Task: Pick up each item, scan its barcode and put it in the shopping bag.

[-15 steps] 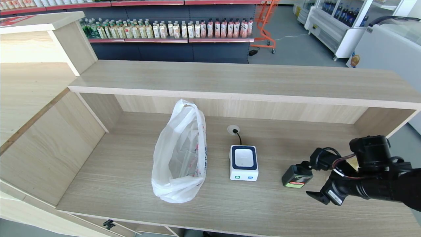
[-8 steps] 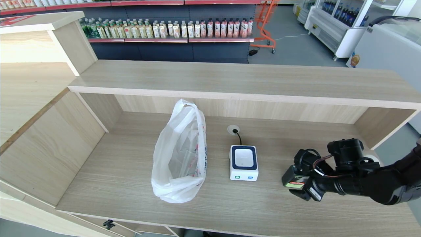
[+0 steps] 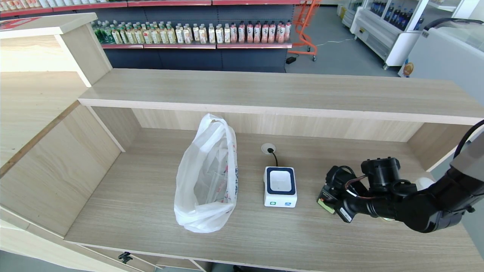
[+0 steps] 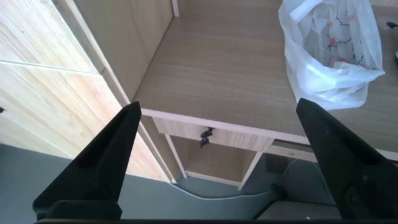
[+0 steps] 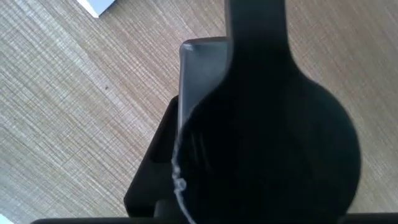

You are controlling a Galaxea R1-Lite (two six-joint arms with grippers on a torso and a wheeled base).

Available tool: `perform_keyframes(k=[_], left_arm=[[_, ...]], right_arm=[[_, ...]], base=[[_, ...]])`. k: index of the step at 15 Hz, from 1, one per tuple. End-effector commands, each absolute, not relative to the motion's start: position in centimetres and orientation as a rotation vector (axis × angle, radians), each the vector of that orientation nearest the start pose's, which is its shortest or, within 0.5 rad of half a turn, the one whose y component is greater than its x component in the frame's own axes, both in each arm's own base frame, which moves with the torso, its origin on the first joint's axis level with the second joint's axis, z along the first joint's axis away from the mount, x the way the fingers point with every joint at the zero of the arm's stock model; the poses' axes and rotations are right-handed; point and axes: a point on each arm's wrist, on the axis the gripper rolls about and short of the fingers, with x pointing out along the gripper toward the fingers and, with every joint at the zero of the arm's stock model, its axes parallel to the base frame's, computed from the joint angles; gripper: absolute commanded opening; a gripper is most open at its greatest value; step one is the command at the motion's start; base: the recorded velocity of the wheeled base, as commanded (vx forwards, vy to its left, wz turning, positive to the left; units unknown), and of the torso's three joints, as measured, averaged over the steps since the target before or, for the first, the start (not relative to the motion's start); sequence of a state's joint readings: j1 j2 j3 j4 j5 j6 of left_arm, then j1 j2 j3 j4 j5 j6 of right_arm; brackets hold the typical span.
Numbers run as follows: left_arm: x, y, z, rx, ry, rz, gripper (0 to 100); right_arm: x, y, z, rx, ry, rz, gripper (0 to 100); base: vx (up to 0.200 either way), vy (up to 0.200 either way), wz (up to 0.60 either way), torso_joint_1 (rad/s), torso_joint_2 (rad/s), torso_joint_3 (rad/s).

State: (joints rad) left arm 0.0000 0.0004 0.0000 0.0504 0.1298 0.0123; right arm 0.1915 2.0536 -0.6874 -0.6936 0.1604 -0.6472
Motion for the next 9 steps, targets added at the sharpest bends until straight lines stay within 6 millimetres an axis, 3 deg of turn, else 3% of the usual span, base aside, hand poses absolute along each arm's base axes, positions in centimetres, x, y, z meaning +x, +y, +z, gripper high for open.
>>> perform_keyframes(k=[1,4,6,9], left_arm=[[-2.3,0.3,7.0,0.016,0.051,0.13,100],[-2.3,0.3,7.0,0.016,0.051,0.13,100],[-2.3,0.3,7.0,0.016,0.051,0.13,100],[-2.3,0.3,7.0,0.016,0.051,0.13,100]], right_arm=[[32.0,6.9,5.7,-0.625,0.494,0.543,0],[30.5,6.8,10.1,-0.431,0.387,0.491,0],[26.9,5.9,13.0,-0.409,0.27,0.457,0],[22.9,3.9,13.5,-0.733,0.166,0.454,0]], base=[[0.0,0.0,0.0,0.0,0.0,0.0],[0.0,0.0,0.0,0.0,0.0,0.0],[0.0,0.0,0.0,0.0,0.0,0.0],[0.0,0.0,0.0,0.0,0.0,0.0]])
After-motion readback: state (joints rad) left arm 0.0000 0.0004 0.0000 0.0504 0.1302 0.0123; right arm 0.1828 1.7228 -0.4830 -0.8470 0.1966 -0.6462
